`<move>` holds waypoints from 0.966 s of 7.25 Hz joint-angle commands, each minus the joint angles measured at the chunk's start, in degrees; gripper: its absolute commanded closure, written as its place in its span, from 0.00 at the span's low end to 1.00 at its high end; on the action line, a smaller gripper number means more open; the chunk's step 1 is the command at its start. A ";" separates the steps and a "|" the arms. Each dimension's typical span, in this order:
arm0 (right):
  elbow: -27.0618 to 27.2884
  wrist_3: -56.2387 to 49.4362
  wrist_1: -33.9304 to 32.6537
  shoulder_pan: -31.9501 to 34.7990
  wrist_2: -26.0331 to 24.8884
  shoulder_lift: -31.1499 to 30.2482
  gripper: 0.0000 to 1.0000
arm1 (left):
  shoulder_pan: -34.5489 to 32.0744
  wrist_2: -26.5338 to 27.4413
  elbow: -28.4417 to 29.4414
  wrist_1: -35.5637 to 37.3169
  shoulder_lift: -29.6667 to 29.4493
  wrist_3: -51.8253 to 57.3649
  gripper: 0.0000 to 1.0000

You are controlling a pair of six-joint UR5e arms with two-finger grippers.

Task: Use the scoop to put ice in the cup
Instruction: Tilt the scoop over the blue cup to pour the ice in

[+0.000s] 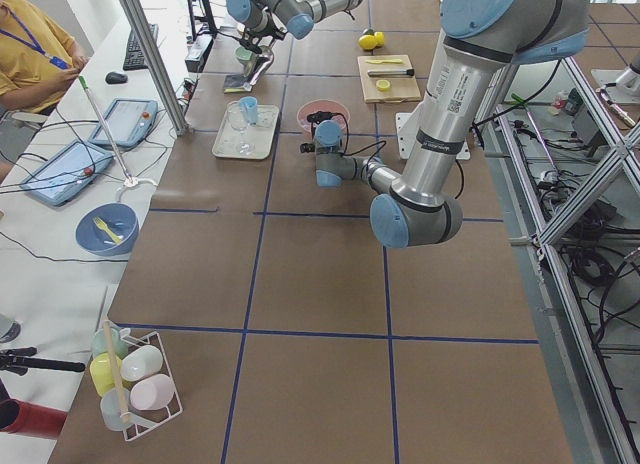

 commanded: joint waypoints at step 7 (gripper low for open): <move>1.16 -0.09 -0.18 1.13 0.85 0.17 1.00 | 0.00 0.00 0.00 -0.09 0.06 0.00 0.00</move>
